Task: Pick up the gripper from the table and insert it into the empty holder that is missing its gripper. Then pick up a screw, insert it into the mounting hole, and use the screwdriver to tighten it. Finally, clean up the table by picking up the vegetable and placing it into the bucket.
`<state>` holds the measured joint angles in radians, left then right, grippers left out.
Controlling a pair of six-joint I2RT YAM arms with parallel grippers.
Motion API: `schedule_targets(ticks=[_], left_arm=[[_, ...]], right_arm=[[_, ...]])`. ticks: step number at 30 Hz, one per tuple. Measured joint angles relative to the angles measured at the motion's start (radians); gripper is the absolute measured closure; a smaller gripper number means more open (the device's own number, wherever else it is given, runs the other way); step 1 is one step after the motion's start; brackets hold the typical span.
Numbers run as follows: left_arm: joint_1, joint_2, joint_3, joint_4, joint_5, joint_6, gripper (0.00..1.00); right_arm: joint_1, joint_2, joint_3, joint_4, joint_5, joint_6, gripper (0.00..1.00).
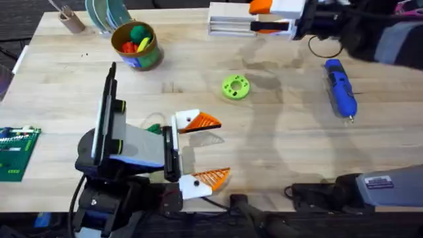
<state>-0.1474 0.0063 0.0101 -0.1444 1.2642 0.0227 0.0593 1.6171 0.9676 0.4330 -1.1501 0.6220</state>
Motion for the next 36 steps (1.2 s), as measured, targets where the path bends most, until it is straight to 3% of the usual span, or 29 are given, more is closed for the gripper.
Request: schedule_targets(ticks=[5, 8, 11, 15, 25, 31, 36], left_arm=[[0.0, 0.0, 0.0, 0.0, 0.0, 0.0, 0.008], [0.0, 0.0, 0.0, 0.0, 0.0, 0.0, 0.008], [0.0, 0.0, 0.0, 0.001, -0.002, 0.0, 0.008], [0.0, 0.0, 0.0, 0.006, -0.02, 0.0, 0.008], [0.0, 0.0, 0.0, 0.014, -0.061, 0.0, 0.008], [0.0, 0.0, 0.0, 0.014, -0.064, 0.0, 0.008], [0.0, 0.0, 0.0, 0.014, -0.064, 0.0, 0.008]], right_arm=[[-0.012, 0.0, 0.125, -0.413, 0.102, -0.21, 0.042], [0.002, 0.0, 0.205, -0.705, 0.243, -0.373, 0.043], [0.027, -0.004, 0.259, -0.858, 0.359, -0.506, 0.043], [0.056, -0.033, 0.281, -0.943, 0.438, -0.619, 0.042], [0.116, -0.129, 0.283, -1.107, 0.637, -0.728, 0.042], [0.135, -0.23, 0.289, -1.087, 0.684, -0.754, 0.042], [0.135, -0.239, 0.294, -1.098, 0.694, -0.758, 0.043]])
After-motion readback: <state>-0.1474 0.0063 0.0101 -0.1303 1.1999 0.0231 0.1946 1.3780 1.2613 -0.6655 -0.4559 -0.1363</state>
